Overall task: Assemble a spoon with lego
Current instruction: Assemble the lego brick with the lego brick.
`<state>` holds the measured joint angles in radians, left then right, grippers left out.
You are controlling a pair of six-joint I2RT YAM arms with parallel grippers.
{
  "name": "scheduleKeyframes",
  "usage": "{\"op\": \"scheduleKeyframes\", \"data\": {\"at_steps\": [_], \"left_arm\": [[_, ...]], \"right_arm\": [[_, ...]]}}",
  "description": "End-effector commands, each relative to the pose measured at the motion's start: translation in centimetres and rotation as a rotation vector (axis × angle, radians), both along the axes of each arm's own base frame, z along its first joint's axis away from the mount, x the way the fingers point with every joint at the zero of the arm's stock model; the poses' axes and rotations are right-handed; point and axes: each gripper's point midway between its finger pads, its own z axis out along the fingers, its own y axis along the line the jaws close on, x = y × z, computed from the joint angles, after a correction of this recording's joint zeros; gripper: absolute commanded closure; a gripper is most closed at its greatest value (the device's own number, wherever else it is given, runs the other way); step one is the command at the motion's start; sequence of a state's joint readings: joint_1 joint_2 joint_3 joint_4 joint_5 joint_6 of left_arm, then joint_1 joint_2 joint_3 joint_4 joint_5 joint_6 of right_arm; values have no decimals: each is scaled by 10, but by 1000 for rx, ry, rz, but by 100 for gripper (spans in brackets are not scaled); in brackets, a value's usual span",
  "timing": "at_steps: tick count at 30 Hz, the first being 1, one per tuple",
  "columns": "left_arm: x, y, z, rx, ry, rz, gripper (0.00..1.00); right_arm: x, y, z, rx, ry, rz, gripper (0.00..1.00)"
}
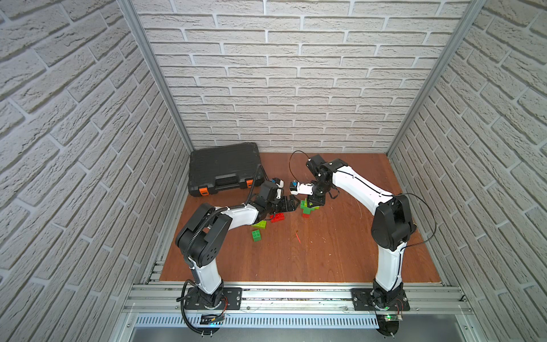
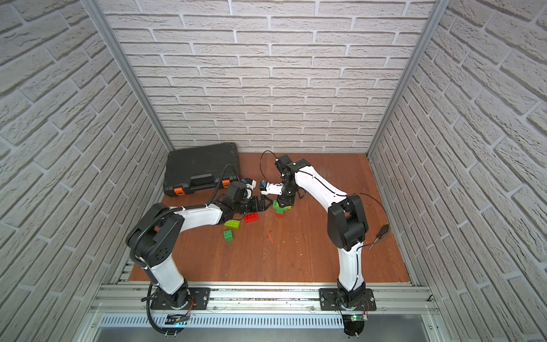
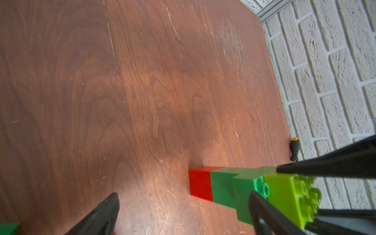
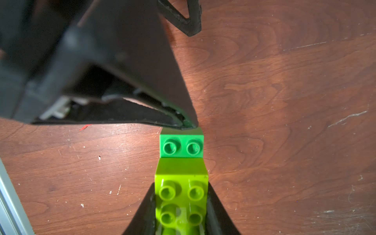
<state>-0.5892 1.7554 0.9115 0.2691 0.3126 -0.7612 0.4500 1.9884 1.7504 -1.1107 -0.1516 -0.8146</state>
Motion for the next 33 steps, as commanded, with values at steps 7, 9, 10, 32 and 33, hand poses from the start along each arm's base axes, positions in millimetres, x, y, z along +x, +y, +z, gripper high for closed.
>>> {"op": "scheduleKeyframes", "data": {"at_steps": [7, 9, 10, 32, 33], "left_arm": [[3, 5, 6, -7, -31, 15, 2], [3, 5, 6, -7, -31, 14, 2], [3, 5, 6, -8, -32, 14, 2], [5, 26, 10, 37, -36, 49, 2], [5, 29, 10, 42, -36, 52, 2]], "right_arm": [[-30, -17, -49, -122, 185, -42, 75], [-26, -14, -40, -105, 162, -48, 70], [-25, -12, -36, -98, 153, -49, 68], [-7, -4, 13, -25, -29, -58, 31], [-6, -3, 17, -18, -40, -59, 31]]}}
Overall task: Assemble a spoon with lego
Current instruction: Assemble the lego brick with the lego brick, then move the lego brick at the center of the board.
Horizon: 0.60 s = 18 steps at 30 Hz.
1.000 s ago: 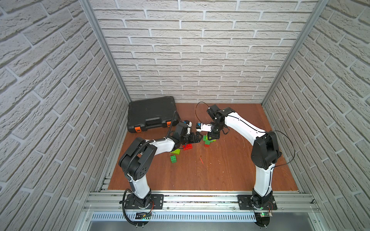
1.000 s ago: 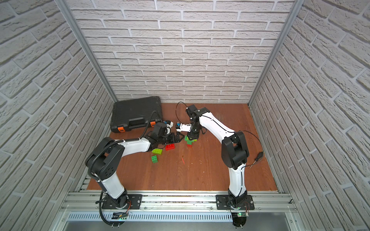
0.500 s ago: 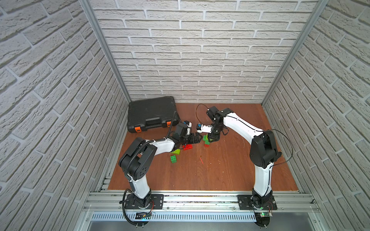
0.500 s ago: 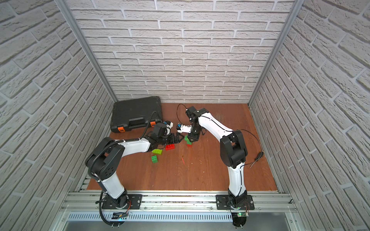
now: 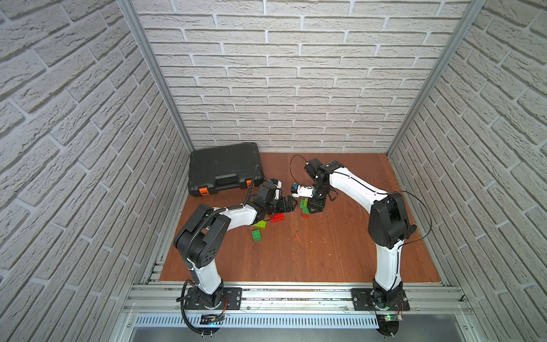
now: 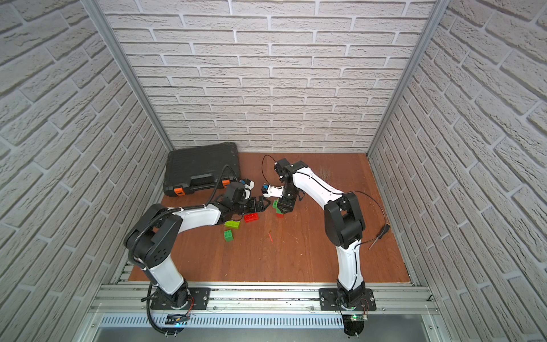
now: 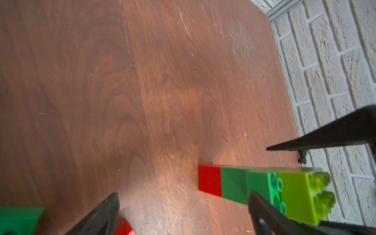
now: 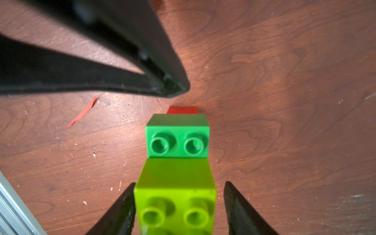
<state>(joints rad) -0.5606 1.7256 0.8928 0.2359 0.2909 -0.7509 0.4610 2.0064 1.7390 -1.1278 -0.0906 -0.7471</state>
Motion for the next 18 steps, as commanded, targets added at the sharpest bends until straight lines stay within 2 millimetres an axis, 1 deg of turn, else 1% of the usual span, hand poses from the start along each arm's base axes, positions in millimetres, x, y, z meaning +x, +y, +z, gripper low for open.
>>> {"op": "scheduleKeyframes", "data": {"at_steps": [1, 5, 9, 14, 16, 18], "left_arm": [[2, 14, 12, 20, -43, 16, 2], [0, 28, 18, 55, -54, 22, 2], [-7, 43, 22, 145, -59, -1, 2], [-22, 64, 16, 291, -20, -62, 2], [-27, 68, 11, 339, -6, -99, 4], [-33, 68, 6, 385, 3, -153, 6]], "right_arm": [[-3, 6, 31, 58, -72, 6, 30], [-7, 7, 47, 80, -106, 10, 29], [-13, 6, 64, 103, -139, 6, 29], [-24, 8, 92, 178, -200, 2, 29], [-28, 7, 99, 196, -226, 2, 29], [-32, 3, 104, 204, -251, -1, 29]]}}
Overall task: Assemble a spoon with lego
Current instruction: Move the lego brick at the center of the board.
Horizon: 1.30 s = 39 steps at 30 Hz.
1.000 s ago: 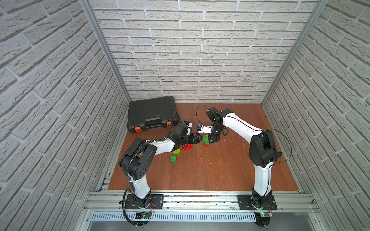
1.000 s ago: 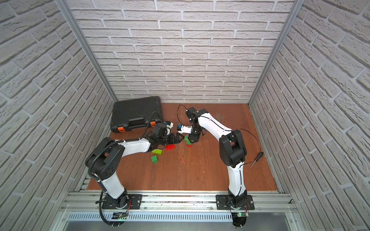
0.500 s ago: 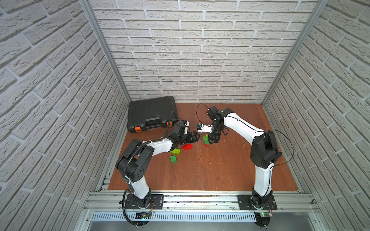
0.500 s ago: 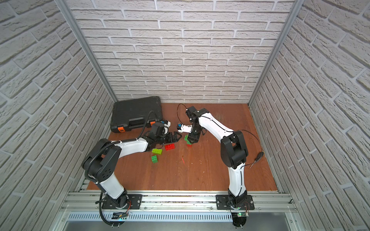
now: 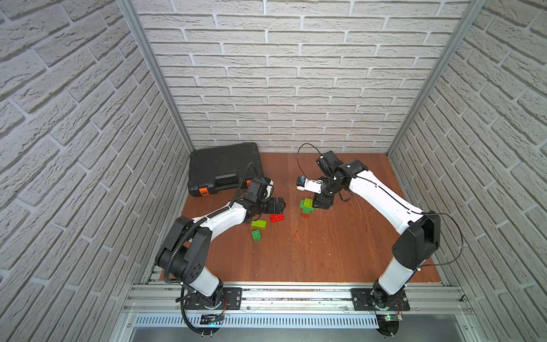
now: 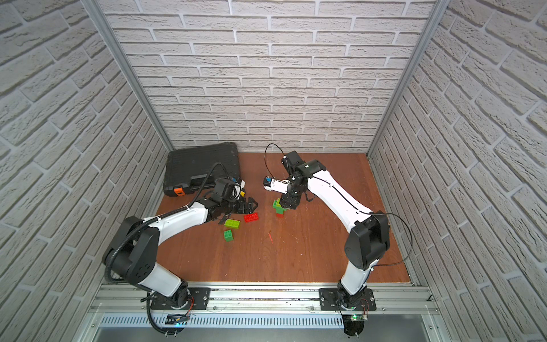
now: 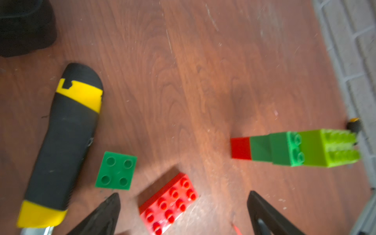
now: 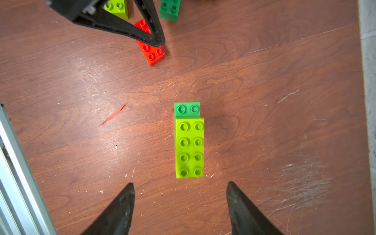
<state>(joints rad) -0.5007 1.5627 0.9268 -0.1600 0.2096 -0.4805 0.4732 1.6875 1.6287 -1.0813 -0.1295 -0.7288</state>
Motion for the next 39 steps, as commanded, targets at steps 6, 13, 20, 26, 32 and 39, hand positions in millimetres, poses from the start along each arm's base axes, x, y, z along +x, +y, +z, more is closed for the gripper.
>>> {"op": "scheduleKeyframes", "data": {"at_steps": [6, 13, 20, 26, 32, 39], "left_arm": [[-25, -3, -16, 251, -17, -307, 24], [-32, -15, -20, 336, -118, -578, 27], [-26, -18, -37, 377, -90, -676, 26], [-20, -17, -54, 426, -54, -703, 31], [-24, -16, -61, 481, -58, -746, 38], [-34, -11, -66, 515, -57, -762, 52]], "right_arm": [[-12, -10, 21, 38, -98, -30, 29], [-11, -27, 37, 49, -153, -69, 29], [-13, -40, 42, 35, -169, -93, 29], [-15, -49, 45, 28, -177, -109, 29], [-16, -52, 48, 28, -181, -115, 29], [-18, -53, 54, 33, -195, -120, 31]]}}
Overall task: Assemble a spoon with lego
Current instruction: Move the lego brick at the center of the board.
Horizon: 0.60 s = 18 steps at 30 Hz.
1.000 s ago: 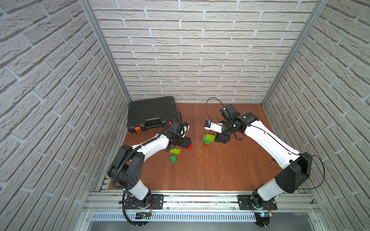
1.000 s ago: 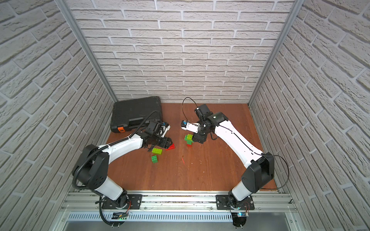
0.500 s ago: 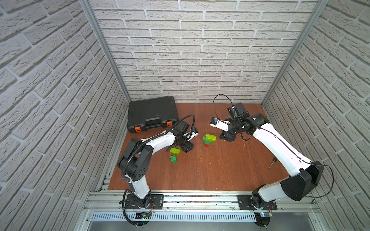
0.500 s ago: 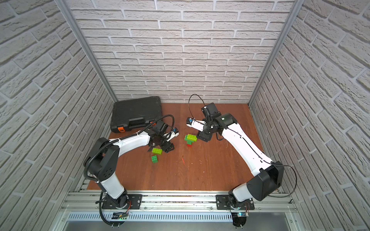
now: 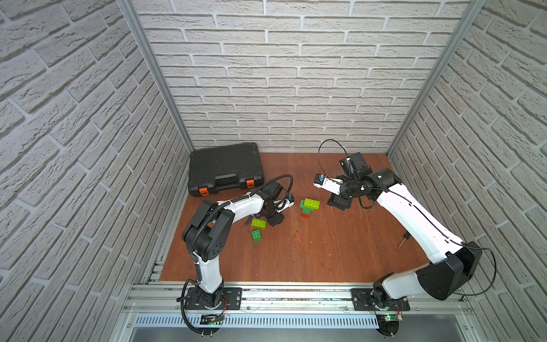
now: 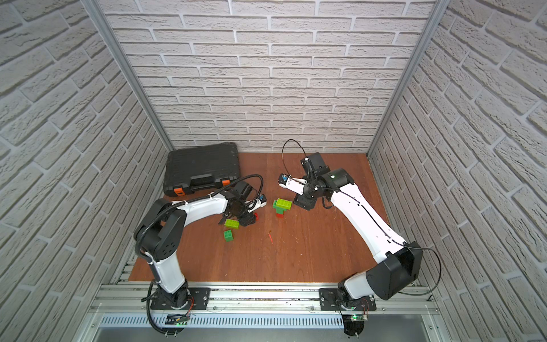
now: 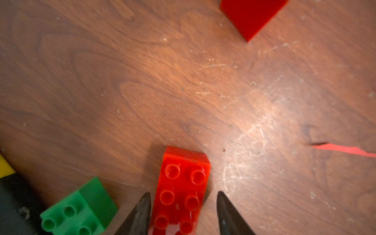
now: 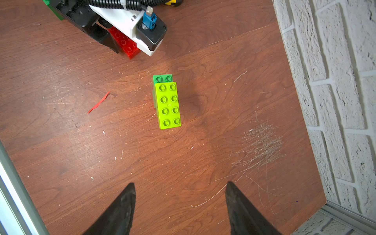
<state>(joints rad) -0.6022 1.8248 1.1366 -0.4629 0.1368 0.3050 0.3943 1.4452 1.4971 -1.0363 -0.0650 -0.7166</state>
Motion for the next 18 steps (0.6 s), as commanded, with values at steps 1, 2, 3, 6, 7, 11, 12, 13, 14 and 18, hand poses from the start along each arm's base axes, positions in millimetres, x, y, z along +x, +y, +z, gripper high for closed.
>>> {"op": "scheduleKeyframes", "data": {"at_steps": [1, 2, 3, 6, 7, 11, 12, 13, 14, 18], "left_arm": [[-9, 5, -1, 30, -8, -25, 54], [-10, 5, 0, 29, -12, -29, 59], [-11, 4, 0, 28, -15, -34, 62], [-15, 6, -1, 39, -18, -39, 72], [-18, 6, -1, 41, -19, -40, 75], [-35, -2, 10, 27, -41, -80, 83], [-42, -5, 11, 27, -47, -103, 84], [-50, -7, 13, 24, -52, -133, 85], [-60, -11, 16, 15, -55, -165, 85], [-95, -23, 17, -23, -2, -269, 85]], "right_arm": [[-5, -3, 13, 19, -35, -2, 31], [-6, -3, 14, 22, -37, -2, 31], [-7, -3, 15, 25, -39, -2, 31], [-12, -5, 16, 33, -42, -6, 31], [-14, -5, 16, 37, -39, -6, 31], [-24, -7, 10, 64, -24, -8, 31], [-26, -7, 9, 76, -25, -10, 32], [-28, -7, 9, 93, -25, -12, 32], [-30, -7, 9, 109, -27, -15, 32], [-34, -9, 7, 142, -29, -27, 32]]}}
